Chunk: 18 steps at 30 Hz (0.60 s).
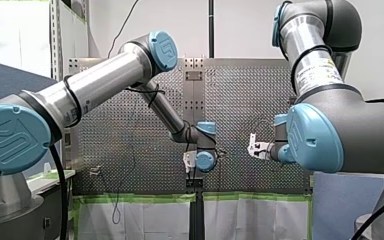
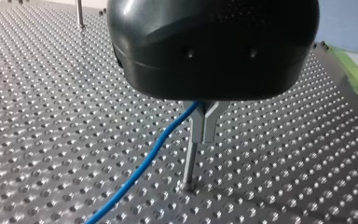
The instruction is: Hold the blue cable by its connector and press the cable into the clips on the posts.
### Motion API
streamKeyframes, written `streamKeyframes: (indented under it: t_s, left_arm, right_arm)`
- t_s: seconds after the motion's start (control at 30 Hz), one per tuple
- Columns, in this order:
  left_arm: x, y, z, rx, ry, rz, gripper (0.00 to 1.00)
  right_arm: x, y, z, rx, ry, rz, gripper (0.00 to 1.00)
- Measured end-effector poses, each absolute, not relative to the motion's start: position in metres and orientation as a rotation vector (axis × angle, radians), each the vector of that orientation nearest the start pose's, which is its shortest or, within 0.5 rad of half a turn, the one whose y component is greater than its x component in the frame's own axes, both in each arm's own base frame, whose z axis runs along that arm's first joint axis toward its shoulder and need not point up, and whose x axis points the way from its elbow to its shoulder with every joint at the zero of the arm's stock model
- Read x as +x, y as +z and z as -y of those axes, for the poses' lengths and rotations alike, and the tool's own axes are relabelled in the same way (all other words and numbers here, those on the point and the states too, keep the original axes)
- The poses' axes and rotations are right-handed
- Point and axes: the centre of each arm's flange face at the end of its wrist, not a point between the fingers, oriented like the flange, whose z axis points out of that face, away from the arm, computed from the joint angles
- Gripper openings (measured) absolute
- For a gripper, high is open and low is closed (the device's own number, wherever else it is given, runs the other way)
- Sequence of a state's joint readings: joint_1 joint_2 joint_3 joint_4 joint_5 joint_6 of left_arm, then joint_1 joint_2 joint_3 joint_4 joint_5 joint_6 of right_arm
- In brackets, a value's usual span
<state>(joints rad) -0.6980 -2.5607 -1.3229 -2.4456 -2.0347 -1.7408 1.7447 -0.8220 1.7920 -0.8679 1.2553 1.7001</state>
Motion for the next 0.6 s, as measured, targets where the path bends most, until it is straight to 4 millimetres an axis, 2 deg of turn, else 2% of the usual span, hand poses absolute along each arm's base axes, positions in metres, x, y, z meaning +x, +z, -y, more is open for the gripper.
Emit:
streamKeyframes:
  t_s: [0.23,0.6]
  left_arm:
    - [0.519,0.037,0.534,0.066,-0.301,-1.613,0.01]
    - [0.532,0.040,0.530,0.077,-0.326,-1.623,0.01]
  right_arm:
    - [0.265,0.032,0.560,1.610,1.596,1.152,0.00]
    - [0.267,0.037,0.570,1.596,1.609,1.138,0.00]
